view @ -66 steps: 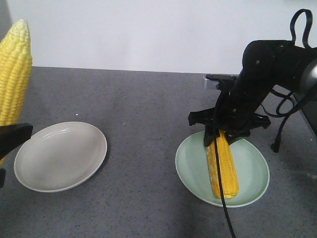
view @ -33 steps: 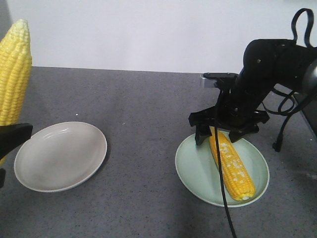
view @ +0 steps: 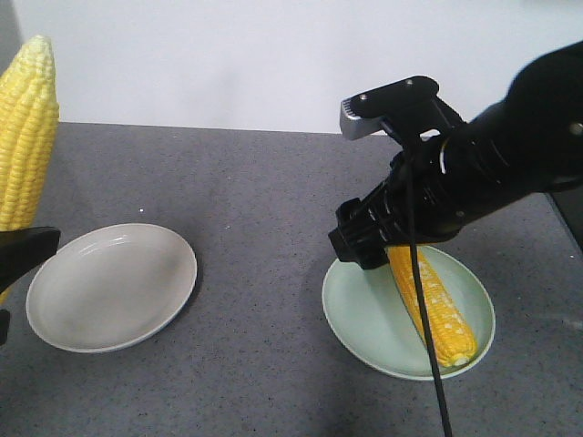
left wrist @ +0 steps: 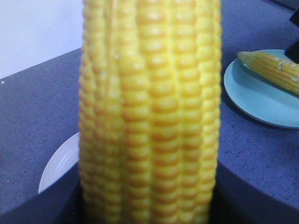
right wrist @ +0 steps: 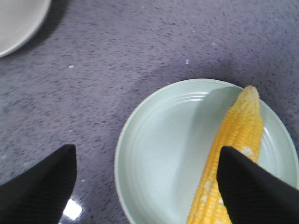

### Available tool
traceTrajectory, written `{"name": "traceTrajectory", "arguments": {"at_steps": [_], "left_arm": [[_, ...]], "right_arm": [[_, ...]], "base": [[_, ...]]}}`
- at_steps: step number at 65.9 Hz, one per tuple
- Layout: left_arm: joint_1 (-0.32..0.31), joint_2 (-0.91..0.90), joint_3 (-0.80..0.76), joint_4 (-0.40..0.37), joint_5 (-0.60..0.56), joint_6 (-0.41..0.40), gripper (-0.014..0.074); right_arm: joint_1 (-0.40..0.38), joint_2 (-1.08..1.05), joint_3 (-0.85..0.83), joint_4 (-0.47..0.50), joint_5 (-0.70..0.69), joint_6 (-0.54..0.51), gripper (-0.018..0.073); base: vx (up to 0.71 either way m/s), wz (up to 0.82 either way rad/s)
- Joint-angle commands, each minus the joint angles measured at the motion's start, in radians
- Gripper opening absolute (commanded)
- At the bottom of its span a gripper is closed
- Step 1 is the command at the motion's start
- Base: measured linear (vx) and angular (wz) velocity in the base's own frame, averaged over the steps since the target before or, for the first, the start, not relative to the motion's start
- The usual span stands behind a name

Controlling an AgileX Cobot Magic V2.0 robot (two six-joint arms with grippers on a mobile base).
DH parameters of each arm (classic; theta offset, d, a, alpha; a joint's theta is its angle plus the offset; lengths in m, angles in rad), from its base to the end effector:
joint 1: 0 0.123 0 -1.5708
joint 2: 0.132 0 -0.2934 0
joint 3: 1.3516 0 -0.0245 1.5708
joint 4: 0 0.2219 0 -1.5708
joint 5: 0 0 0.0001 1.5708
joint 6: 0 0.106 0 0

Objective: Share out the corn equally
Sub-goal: 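Open the right gripper and raise it off the cob, then lower the left gripper's cob onto the white plate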

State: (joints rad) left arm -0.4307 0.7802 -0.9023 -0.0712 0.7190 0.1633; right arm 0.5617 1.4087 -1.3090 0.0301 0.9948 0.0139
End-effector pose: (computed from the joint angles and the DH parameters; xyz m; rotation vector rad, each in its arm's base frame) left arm 0.1114 -0.0566 0.3735 0.5849 2.0042 -0.2443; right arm 0.2270 0.1460 0.3484 -0.6914 2.5046 0.2508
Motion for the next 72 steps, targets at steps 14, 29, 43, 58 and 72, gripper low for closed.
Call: {"name": "traceTrajectory", "arguments": {"at_steps": [14, 29, 43, 58, 72], "left_arm": [[0.0, -0.003, -0.024, -0.007, -0.066, -0.01, 0.0299], [0.0, 0.024, -0.024, -0.016, -0.066, -0.014, 0.0299], [0.0, 0.097, -0.025, -0.014, -0.068, -0.015, 0.0299], [0.0, 0.216, -0.068, 0.05, -0.032, -0.094, 0.0299], [0.0, 0.382, -0.219, 0.189, 0.114, -0.211, 0.0299]], "right_arm": [[0.055, -0.244, 0.193, -0.015, -0.15, -0.008, 0.0582], [0.053, -0.343, 0.276, -0.019, -0.157, -0.008, 0.0582], [0.053, -0.364, 0.276, -0.012, -0.151, -0.007, 0.0582], [0.053, -0.364, 0.276, -0.012, -0.133, -0.007, 0.0582], [0.053, -0.364, 0.276, -0.012, -0.133, -0.007, 0.0582]], "base": [[0.0, 0.0], [0.0, 0.0], [0.0, 0.0], [0.0, 0.0], [0.0, 0.0]]}}
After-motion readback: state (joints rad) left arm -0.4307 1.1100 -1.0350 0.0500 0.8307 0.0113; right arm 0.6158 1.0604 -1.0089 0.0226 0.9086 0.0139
